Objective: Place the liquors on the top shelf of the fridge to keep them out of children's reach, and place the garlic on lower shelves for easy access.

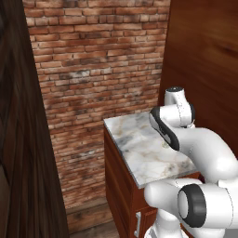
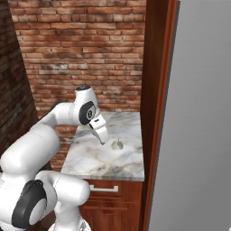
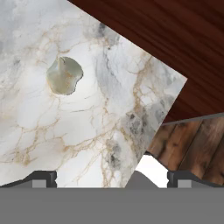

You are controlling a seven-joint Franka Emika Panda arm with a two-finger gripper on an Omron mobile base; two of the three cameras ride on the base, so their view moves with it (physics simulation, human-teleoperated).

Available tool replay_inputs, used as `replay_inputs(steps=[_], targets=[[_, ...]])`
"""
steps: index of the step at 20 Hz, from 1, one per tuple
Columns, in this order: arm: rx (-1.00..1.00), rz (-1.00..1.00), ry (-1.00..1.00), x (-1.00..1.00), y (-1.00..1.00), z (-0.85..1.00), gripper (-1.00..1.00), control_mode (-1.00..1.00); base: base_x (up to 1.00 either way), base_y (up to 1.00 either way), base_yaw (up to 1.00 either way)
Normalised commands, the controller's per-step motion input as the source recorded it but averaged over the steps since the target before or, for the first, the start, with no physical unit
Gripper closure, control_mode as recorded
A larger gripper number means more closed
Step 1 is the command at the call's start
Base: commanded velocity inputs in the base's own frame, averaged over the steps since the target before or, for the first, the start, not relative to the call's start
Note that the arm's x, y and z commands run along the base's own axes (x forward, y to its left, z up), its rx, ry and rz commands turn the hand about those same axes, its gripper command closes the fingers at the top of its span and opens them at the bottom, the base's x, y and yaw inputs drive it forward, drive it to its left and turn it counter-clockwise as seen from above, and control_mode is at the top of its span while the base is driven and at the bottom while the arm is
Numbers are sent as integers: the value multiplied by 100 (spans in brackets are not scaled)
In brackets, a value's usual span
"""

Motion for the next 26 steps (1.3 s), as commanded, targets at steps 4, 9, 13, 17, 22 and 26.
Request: replay_inputs(steps=[4, 9, 13, 17, 22, 26], targets=[[0, 0, 0, 22, -22, -54, -100, -100, 0, 0, 0], [0, 0, 0, 20, -20, -49, -100, -100, 0, 0, 0], [0, 0, 0, 23, -6, -34, -100, -100, 0, 0, 0], [0, 0, 0, 33, 0, -19, -100, -100, 0, 0, 0], [0, 0, 0, 38, 0, -16, -100, -100, 0, 0, 0], [0, 0, 0, 36, -11, -20, -100, -100, 0, 0, 0]])
